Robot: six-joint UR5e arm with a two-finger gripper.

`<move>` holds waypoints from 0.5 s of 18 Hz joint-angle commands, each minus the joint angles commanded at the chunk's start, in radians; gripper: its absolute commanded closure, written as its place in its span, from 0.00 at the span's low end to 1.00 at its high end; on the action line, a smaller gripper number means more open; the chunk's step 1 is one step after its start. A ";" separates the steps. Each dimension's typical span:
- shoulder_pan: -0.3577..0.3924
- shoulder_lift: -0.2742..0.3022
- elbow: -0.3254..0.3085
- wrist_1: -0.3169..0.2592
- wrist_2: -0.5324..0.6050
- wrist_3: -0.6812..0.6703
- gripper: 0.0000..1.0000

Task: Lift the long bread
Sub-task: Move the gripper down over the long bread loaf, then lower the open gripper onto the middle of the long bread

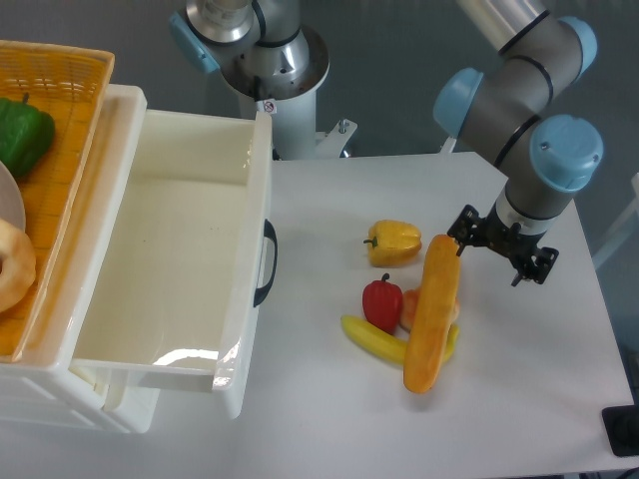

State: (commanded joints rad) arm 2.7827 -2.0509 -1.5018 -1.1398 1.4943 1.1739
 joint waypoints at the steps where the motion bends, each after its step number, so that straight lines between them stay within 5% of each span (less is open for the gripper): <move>1: -0.012 -0.014 0.002 0.003 -0.003 -0.052 0.00; 9: -0.068 -0.098 0.060 0.003 -0.015 -0.238 0.00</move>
State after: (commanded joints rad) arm 2.7152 -2.1490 -1.4420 -1.1367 1.4788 0.9359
